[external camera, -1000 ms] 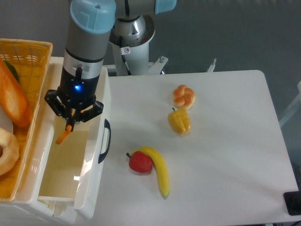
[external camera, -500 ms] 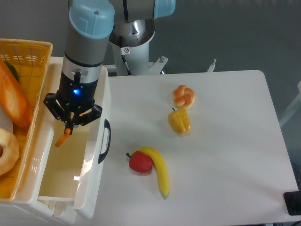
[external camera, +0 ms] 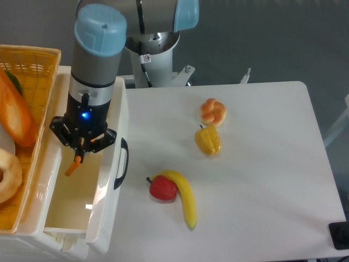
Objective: Place the bread slice in the upper white drawer
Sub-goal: 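Lower the held bread slice down into the white drawer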
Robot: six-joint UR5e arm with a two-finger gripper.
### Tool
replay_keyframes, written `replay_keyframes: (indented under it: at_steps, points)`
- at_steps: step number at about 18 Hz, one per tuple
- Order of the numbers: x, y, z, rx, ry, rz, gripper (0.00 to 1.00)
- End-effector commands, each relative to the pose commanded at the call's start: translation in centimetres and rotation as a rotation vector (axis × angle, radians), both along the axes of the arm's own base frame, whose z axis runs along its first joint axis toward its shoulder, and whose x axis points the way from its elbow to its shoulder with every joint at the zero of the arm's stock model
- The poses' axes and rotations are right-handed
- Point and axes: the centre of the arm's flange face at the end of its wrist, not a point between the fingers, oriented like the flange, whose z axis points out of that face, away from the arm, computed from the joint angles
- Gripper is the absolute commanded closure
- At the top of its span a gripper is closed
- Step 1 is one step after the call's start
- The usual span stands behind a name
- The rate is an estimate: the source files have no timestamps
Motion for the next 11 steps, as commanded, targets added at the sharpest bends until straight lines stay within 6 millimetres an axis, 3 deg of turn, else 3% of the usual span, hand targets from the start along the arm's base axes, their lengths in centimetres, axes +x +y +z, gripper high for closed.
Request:
replay_keyframes:
  at_steps: [6,8,11]
  points:
    - [0.10,0.02,-0.08,-0.001,0.002,-0.007,1.00]
    - [0.10,0.02,-0.08,0.000,0.005,-0.014,0.80]
    - [0.11,-0.02,-0.28,-0.002,0.006,-0.015,0.66]
